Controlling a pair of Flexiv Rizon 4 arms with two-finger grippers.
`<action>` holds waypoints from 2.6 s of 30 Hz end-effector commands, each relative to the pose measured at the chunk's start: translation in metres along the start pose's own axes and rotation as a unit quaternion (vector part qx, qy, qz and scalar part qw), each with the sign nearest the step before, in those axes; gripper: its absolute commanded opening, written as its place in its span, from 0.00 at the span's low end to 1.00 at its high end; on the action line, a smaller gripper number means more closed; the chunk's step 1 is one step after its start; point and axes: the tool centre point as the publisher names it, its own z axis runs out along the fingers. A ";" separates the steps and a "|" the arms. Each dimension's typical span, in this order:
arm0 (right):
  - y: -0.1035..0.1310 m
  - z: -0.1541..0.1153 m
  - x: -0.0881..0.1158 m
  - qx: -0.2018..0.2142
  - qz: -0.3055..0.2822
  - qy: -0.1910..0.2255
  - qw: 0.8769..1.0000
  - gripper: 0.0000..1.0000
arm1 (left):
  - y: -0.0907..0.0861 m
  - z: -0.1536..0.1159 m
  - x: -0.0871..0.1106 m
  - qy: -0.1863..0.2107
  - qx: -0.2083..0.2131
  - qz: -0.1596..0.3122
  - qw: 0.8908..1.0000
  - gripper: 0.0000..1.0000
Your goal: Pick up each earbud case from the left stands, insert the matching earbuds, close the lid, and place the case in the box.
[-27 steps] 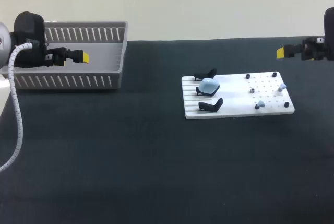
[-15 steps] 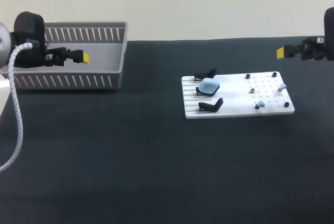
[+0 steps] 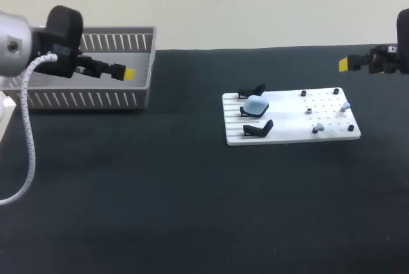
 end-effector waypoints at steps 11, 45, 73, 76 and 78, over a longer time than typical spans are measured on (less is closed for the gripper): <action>0.000 0.000 0.000 0.000 0.000 0.000 1.000 1.00 | -0.028 0.022 -0.008 -0.031 0.232 0.250 0.940 1.00; 0.000 0.000 0.000 0.000 0.000 0.000 1.000 1.00 | -0.073 0.093 -0.011 -0.059 0.255 0.318 0.911 1.00; 0.000 0.000 0.000 0.000 0.000 0.000 1.000 1.00 | -0.114 0.183 0.005 -0.024 0.282 0.316 0.906 0.86; 0.000 0.000 0.000 0.000 0.000 0.000 1.000 1.00 | -0.116 0.187 0.008 -0.026 0.289 0.314 0.904 0.69; 0.000 0.000 0.000 0.000 0.000 0.000 1.000 1.00 | -0.117 0.190 0.011 -0.027 0.294 0.313 0.903 0.69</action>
